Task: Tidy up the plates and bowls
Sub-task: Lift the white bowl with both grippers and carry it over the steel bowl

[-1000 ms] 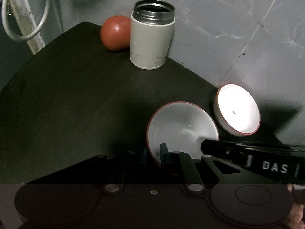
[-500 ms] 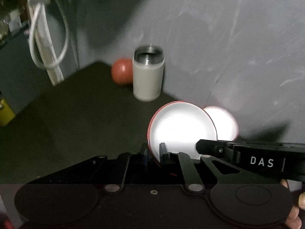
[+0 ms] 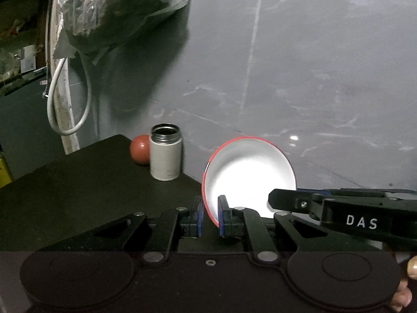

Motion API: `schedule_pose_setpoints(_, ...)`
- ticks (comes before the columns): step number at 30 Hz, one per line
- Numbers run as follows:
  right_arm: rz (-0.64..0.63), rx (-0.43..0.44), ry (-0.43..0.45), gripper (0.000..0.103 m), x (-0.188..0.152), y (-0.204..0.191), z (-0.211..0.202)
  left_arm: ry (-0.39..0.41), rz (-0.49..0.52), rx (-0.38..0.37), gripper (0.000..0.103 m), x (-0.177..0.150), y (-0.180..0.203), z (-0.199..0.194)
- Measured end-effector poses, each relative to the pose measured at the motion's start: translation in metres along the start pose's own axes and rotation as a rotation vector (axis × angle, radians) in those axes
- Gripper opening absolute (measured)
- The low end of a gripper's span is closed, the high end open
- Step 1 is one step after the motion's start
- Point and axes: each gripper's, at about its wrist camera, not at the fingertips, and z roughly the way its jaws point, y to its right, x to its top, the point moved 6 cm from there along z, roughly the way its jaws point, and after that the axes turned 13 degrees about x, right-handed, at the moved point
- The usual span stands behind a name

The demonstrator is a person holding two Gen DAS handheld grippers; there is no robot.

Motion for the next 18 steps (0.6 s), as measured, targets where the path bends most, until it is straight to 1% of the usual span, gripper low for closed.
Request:
schedule_pose_setpoints(4, -0.033, -0.012, -0.018, 0.013, -0.008, -0.002, -0.014, -0.011, -0.016, -0.024, 0.011, -0.01, 0.009, -0.011)
schedule_pose_setpoints(7, -0.024, -0.017, -0.049, 0.013, -0.014, 0.002, -0.022, -0.041, -0.028, -0.042, 0.011, -0.021, 0.016, -0.014)
schedule_pose_setpoints(11, 0.013, -0.023, -0.118, 0.013, -0.029, 0.012, -0.026, -0.108, -0.057, -0.074, 0.011, -0.038, 0.023, -0.011)
schedule_pose_setpoints(15, 0.034, -0.032, -0.185, 0.013, -0.045, 0.018, -0.031, -0.166, -0.055, -0.098, 0.011, -0.055, 0.03, -0.011)
schedule_pose_setpoints(18, 0.049, -0.026, -0.22, 0.013, -0.055, 0.02, -0.037, -0.211, -0.071, -0.1, 0.011, -0.064, 0.031, -0.011)
